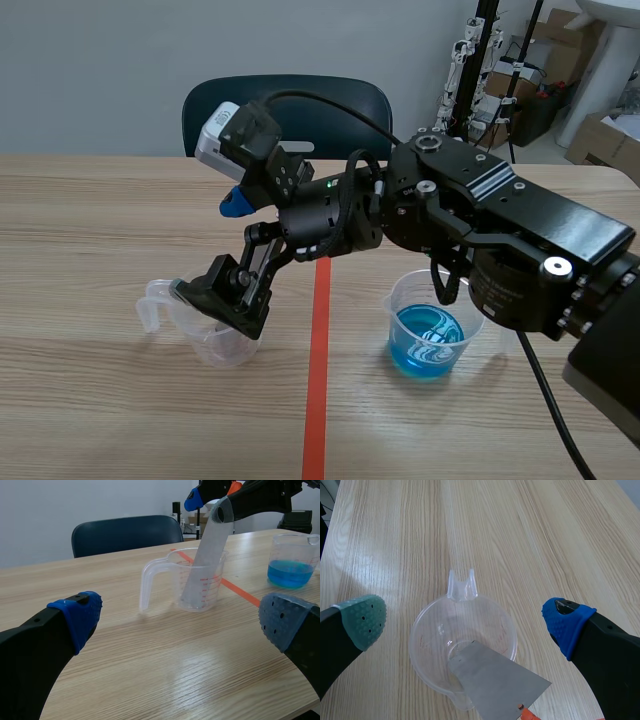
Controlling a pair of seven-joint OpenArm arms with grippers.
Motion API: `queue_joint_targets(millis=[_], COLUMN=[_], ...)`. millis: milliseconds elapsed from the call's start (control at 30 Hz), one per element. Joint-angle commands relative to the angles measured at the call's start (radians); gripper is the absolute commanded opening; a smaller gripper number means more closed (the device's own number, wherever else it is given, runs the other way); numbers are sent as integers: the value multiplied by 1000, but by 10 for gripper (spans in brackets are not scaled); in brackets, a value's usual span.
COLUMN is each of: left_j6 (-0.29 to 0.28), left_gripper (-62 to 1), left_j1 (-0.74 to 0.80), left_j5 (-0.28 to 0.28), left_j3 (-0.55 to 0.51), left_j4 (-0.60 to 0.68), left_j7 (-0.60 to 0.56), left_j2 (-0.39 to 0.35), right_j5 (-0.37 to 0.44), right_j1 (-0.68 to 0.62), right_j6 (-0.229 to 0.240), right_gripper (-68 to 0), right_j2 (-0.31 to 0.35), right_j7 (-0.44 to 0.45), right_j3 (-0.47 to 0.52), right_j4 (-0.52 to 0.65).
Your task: Do the redox reaction experiment. return to the home posture
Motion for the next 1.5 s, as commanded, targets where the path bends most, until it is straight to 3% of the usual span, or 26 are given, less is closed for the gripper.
queue_joint_targets(millis=[0, 333, 533, 833, 1167, 1367, 1467], left_j6=[2, 2, 1, -1, -1, 7, 7], left_gripper=[14, 14, 14, 14, 14, 14, 14], left_j1=[8, 8, 8, 8, 3, 40, 87], left_j5=[-7, -6, -6, -6, 106, 90, 8], left_j3=[-1, -1, -1, -1, -1, -1, -1], left_j4=[4, 4, 4, 4, 4, 28, 77], left_j7=[-46, -46, -46, -46, 35, -5, -17], left_j2=[-6, -6, -6, -6, -7, -56, -103], right_j5=[8, 8, 8, 7, 16, 16, 16], right_j1=[25, 26, 26, 25, 4, -84, -144], right_j6=[15, 8, -69, -213, -317, -327, -327], right_gripper=[4, 4, 4, 4, 4, 4, 4], right_j2=[-3, 1, 37, 145, 261, 323, 350], right_j7=[18, 10, 6, 7, 24, 74, 80], right_j3=[7, 8, 8, 15, 106, 222, 294], right_j4=[15, 107, 229, 447, 586, 657, 700])
